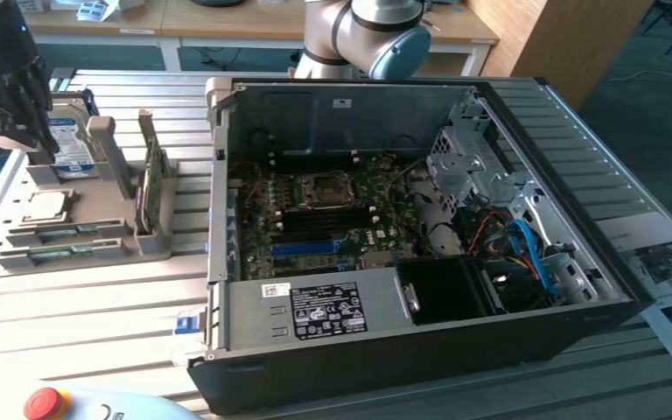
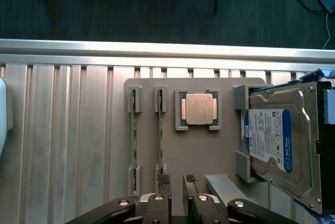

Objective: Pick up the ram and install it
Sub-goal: 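Pick up the ram and move it above insertion slot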

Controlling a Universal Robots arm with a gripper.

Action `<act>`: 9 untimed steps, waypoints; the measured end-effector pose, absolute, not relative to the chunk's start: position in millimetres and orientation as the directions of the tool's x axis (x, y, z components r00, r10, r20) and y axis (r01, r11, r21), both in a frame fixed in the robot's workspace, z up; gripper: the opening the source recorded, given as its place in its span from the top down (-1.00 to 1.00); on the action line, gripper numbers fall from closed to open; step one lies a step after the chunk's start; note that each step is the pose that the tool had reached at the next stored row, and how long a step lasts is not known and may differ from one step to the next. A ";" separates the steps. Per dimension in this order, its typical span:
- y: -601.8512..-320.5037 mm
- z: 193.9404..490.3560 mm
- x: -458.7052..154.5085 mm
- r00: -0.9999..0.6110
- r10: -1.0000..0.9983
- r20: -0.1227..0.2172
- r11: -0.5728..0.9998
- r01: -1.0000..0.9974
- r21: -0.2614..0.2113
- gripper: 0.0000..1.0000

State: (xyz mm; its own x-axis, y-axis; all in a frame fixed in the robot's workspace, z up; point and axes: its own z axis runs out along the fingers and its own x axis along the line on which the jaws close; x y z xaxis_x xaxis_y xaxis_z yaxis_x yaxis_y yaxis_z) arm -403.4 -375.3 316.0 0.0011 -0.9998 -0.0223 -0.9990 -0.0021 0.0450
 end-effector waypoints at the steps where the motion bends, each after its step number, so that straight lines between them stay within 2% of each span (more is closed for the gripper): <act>1: -375.3 314.1 -403.4 0.001 -1.000 -0.022 -0.002 -0.999 0.045 0.53; 9: -375.3 299.6 -403.4 0.001 -1.000 -0.022 -0.002 -0.999 0.045 0.53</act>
